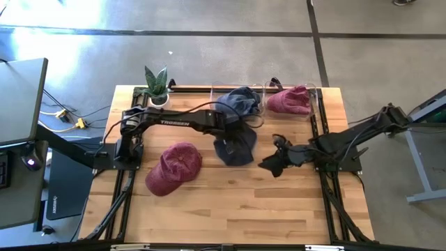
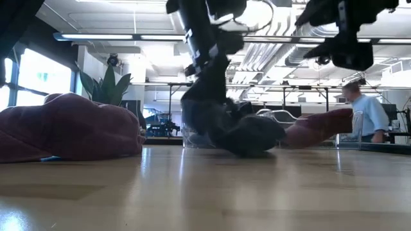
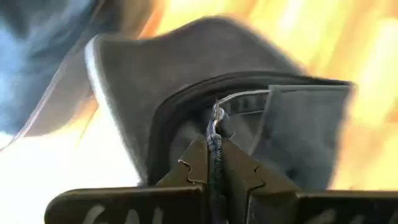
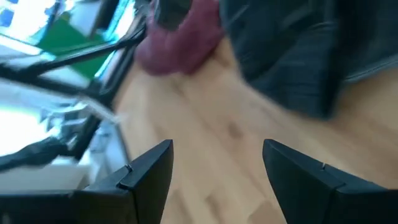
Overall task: Pick & Place hat
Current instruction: Put the dark blue cap into the left transparent bin
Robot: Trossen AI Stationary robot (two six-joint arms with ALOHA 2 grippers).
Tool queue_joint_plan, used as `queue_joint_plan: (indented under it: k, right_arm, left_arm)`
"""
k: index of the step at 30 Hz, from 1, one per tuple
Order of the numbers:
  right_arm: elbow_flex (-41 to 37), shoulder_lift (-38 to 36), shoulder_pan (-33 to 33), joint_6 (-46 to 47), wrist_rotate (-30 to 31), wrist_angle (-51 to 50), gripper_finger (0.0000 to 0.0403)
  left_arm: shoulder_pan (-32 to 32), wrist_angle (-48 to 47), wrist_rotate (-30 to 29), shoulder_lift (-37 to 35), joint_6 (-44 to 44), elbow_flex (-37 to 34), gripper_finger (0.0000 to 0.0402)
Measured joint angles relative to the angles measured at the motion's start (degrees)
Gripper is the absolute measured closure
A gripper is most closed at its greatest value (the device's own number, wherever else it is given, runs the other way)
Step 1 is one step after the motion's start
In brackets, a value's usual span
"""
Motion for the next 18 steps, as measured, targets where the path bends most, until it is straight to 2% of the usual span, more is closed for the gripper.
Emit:
queue_joint_plan:
  k: [11,14,18]
  right_arm:
    - [0.0,5.82,-1.82,-2.81,1.9,-0.22,0.016]
    - [0.0,5.91,-1.81,-3.32,1.88,-0.2,0.016]
    - [0.0,5.89,-2.08,-3.88,1.6,-0.05,0.016]
  left_arm:
    - [4.08,5.45,-6.96,0.05,-5.24,-11.33,0.0394]
    - [6.43,8.37,-4.49,0.05,-5.29,-11.94,0.0388]
    - [9.37,11.02,3.64,0.05,-4.98,-11.92,0.0349]
